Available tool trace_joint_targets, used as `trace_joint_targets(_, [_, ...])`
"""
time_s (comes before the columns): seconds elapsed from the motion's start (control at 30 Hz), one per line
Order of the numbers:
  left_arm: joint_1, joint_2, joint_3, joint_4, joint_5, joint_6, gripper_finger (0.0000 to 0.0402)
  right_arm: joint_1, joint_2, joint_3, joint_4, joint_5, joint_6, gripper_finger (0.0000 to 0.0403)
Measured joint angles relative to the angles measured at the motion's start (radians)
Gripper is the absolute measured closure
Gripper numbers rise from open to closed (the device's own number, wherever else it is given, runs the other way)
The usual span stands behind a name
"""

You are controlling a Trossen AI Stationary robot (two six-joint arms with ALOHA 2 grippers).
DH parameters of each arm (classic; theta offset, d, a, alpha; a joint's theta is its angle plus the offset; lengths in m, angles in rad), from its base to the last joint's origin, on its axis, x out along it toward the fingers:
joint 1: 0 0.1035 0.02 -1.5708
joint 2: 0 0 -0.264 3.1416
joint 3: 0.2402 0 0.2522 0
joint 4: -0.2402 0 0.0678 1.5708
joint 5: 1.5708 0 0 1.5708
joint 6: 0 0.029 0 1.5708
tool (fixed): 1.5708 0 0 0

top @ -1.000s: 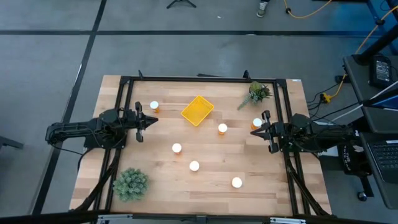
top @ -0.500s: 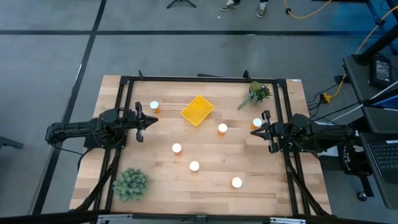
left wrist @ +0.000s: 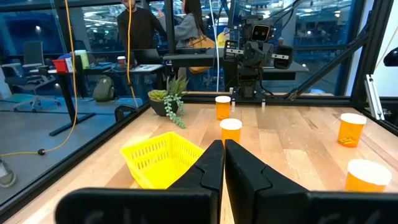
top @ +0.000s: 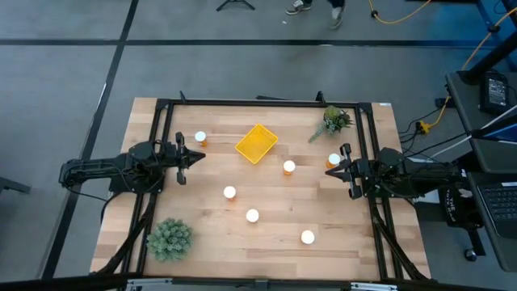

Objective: Pick and place pill bottles into a basket

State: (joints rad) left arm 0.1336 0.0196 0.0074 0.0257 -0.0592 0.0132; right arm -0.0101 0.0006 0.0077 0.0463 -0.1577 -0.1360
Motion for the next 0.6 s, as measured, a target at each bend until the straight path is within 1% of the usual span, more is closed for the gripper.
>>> trace_joint_targets(0.47, [0.0,0.0,0.0,0.005,-0.006,0.0,0.0389,0.0,0.0,0.0,0.0,0.0,-0.001,0.0385])
trace_joint_targets(0.6, [0.0,0.0,0.0,0.004,-0.033,0.034,0.0393,0.0,0.0,0.0,0.0,0.0,0.001,0.0385])
